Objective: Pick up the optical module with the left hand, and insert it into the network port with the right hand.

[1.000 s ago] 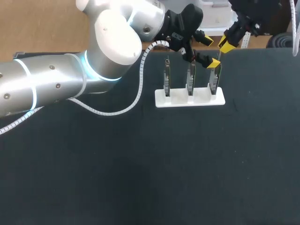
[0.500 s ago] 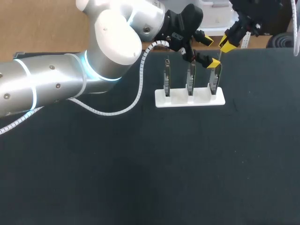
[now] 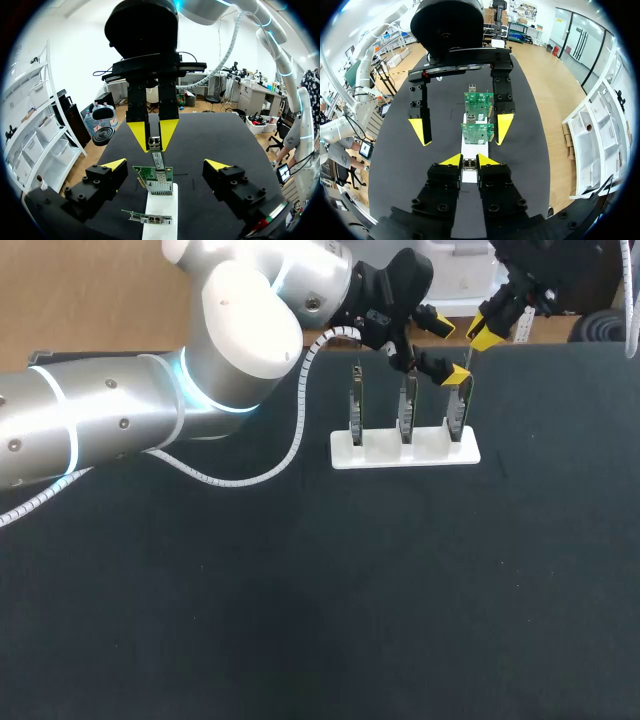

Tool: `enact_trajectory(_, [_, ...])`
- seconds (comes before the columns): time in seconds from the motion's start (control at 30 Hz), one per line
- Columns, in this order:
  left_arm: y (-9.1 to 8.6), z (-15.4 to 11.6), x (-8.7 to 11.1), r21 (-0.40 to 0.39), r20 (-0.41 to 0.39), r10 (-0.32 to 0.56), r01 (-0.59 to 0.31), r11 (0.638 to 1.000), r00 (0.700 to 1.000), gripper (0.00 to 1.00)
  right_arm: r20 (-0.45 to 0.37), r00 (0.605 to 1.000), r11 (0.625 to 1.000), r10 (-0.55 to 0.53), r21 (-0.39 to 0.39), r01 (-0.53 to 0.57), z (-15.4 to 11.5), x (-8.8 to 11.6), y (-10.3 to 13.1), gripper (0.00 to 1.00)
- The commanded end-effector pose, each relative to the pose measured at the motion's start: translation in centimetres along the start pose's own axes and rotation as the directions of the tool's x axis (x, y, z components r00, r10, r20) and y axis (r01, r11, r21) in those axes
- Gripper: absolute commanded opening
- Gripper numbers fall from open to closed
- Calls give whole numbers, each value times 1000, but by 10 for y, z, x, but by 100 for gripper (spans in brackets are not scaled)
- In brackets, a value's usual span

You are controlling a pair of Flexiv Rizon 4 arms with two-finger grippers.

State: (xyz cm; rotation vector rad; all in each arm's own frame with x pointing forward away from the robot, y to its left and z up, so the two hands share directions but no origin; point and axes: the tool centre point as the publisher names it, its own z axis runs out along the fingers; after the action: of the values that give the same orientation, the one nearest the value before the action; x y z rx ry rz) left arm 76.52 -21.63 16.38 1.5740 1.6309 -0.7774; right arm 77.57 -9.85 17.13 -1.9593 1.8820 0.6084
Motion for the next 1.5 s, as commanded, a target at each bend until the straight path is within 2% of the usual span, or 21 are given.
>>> enact_trajectory(0.03, [-1,-1,1,-2,0,1,-1,1000,1000,100,0,1000,1000,-1,-5,1,1,1,-3,0])
enact_trajectory(1.5, [-1,-1,1,-2,0,1,-1,1000,1000,100,2,1000,1000,1,-2,-1,2,-2,-4,0])
